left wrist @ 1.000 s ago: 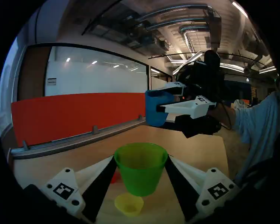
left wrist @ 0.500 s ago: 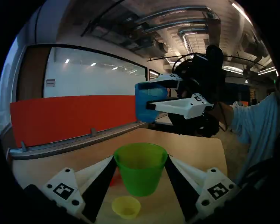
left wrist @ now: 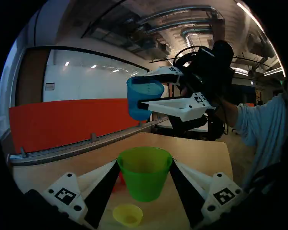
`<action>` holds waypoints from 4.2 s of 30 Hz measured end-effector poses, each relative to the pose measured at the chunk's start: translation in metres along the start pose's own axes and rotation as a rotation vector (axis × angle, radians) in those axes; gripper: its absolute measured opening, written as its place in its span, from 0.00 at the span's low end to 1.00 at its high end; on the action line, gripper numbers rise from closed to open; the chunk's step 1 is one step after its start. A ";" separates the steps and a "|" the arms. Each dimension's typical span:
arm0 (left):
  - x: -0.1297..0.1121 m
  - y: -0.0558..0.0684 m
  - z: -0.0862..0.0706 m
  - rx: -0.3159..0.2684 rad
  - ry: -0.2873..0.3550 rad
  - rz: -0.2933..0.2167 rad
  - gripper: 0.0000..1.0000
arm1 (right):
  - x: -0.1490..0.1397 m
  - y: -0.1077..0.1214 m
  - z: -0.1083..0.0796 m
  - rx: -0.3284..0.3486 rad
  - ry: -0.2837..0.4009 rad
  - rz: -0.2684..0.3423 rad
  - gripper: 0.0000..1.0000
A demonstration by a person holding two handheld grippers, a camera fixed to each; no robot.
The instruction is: Pour water
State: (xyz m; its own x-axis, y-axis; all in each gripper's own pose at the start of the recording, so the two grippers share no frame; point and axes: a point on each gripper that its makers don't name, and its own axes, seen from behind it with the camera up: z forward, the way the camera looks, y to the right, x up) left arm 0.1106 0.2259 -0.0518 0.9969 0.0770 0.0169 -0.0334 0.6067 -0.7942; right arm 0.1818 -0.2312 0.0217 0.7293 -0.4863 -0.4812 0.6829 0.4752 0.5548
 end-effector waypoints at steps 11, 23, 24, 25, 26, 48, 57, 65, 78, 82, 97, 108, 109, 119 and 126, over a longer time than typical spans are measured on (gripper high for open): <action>0.002 0.005 0.006 -0.015 0.001 0.008 0.88 | 0.011 0.011 0.011 -0.011 0.010 -0.136 0.92; 0.003 0.004 0.009 -0.022 0.001 0.013 0.88 | 0.020 0.020 0.020 -0.029 0.013 -0.253 0.92; 0.003 0.004 0.009 -0.022 0.002 0.013 0.88 | 0.021 0.021 0.021 -0.029 0.013 -0.262 0.92; 0.004 0.004 0.009 -0.023 0.002 0.014 0.88 | 0.021 0.021 0.021 -0.030 0.014 -0.270 0.92; 0.004 0.005 0.010 -0.023 0.003 0.014 0.88 | 0.021 0.021 0.022 -0.031 0.014 -0.279 0.92; 0.005 0.007 0.013 -0.032 0.004 0.024 0.88 | 0.024 0.030 0.028 -0.060 0.006 -0.398 0.92; 0.005 0.008 0.014 -0.033 0.006 0.024 0.88 | 0.029 0.032 0.027 -0.070 0.014 -0.430 0.92; 0.005 0.008 0.014 -0.034 0.005 0.024 0.88 | 0.031 0.038 0.025 -0.080 0.011 -0.468 0.92; 0.006 0.011 0.015 -0.042 0.005 0.024 0.88 | 0.036 0.046 0.023 -0.099 0.008 -0.527 0.92; 0.007 0.011 0.015 -0.042 0.005 0.026 0.88 | 0.038 0.048 0.023 -0.105 0.008 -0.545 0.92; 0.006 0.012 0.018 -0.048 0.003 0.024 0.88 | 0.041 0.047 0.024 -0.107 0.005 -0.609 0.92; 0.004 0.010 0.021 -0.048 0.002 0.016 0.88 | 0.041 0.048 0.027 -0.111 -0.003 -0.659 0.92; 0.004 0.009 0.021 -0.048 0.002 0.015 0.88 | 0.042 0.049 0.027 -0.111 -0.002 -0.663 0.92; 0.004 0.009 0.022 -0.048 0.005 0.009 0.88 | 0.045 0.050 0.029 -0.116 -0.004 -0.714 0.92; 0.005 0.008 0.022 -0.047 0.006 0.007 0.88 | 0.046 0.051 0.030 -0.118 -0.005 -0.747 0.92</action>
State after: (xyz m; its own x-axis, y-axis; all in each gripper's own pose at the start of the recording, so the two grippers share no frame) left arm 0.1138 0.2486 -0.0449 0.9971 0.0760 0.0075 -0.0371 0.5681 -0.8221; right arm 0.2486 -0.2513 0.0482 0.0712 -0.7131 -0.6975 0.9956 0.0936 0.0060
